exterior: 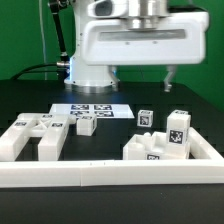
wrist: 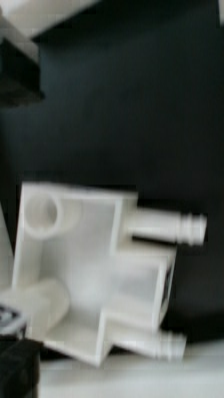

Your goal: Assemble chair

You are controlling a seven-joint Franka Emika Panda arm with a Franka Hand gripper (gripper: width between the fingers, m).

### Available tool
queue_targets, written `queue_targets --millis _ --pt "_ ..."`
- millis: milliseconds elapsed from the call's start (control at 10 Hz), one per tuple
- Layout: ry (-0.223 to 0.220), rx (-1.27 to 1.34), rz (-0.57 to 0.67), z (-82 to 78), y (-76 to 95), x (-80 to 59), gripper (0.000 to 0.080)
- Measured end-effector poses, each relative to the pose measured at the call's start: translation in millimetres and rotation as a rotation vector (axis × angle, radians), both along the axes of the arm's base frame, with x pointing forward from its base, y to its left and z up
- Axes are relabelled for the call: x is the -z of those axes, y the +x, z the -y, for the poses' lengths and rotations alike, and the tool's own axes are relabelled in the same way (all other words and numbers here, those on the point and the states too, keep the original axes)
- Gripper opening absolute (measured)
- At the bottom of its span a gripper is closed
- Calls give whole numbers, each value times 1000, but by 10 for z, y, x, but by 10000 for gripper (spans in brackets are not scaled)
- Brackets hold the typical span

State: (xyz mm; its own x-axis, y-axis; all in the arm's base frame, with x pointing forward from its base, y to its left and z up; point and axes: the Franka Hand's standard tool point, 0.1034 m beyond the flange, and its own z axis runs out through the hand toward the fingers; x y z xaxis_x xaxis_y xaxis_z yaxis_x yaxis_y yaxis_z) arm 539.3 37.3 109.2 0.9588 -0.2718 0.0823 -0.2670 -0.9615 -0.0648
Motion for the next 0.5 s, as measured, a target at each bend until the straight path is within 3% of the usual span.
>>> queue_targets --millis 400,500 --pt "-1 -15 -3 -54 -7 27 649" --pt "6 -42 22 60 -67 65 649"
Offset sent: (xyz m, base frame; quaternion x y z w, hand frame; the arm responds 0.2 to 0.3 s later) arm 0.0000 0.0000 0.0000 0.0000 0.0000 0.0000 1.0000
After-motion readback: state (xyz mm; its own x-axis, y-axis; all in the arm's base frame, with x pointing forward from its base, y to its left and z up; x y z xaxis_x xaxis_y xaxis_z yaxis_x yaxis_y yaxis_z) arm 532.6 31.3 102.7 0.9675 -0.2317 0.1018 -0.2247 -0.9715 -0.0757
